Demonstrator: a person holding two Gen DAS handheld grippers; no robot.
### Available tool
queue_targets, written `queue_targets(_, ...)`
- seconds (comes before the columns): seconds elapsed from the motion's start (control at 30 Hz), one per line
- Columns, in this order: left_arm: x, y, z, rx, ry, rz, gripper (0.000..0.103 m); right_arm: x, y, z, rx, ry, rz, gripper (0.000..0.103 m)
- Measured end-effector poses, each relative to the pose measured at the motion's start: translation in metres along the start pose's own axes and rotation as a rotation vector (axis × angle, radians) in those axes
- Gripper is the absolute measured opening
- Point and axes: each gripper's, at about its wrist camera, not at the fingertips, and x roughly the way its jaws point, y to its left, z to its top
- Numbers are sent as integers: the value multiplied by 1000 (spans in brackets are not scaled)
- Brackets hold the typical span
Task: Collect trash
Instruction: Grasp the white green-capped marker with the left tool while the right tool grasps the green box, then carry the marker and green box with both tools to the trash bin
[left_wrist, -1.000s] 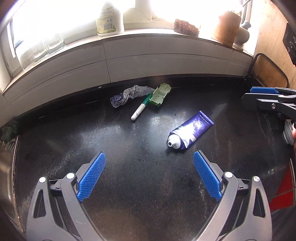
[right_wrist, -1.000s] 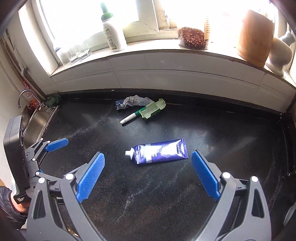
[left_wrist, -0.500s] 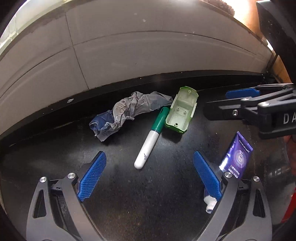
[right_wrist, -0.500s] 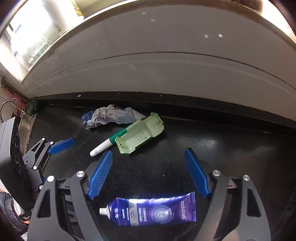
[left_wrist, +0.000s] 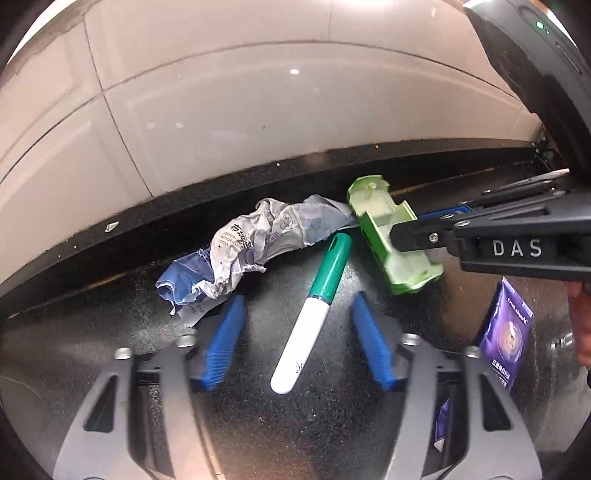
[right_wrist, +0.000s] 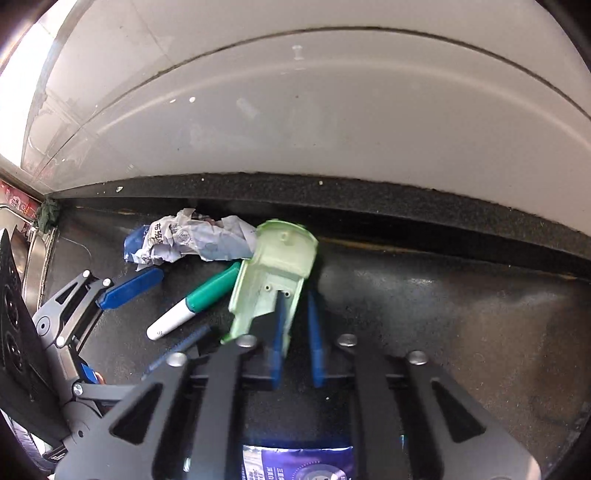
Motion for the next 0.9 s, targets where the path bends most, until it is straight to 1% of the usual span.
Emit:
queue_targets(0.03, 0, 0, 1, 1, 3, 0, 37, -4, 1, 0, -10, -4, -3, 4)
queue_targets(0.07, -1, 0, 2, -4, 7, -3, 24, -7, 2, -1, -17, -8, -4, 4)
queue_targets(0.1, -1, 1, 3, -12, 14, -8, 19, -12, 2, -2, -23, -15, -7, 4)
queue_targets(0.17, -2, 2, 3, -23, 27, -11, 13, -19, -2, -2, -26, -27, -10, 4)
queue_targets(0.27, -11, 0, 1, -26, 24, 0, 13, -35, -2, -4, -27, -48, -15, 4)
queue_targets(0.5, -52, -3, 1, -45, -12, 18, 13, -71, 4, -18, -45, -89, -25, 4)
queue_targets(0.6, -70, -5, -3, -42, -19, 31, 13, -87, 8, -34, -51, -103, -31, 4)
queue_targets(0.7, -92, -8, -15, -46, -25, 49, 13, -100, 10, -56, -54, -115, -37, 4)
queue_targets(0.9, -132, -16, -43, -111, -25, 55, 13, -138, 15, -104, -75, -146, -48, 4)
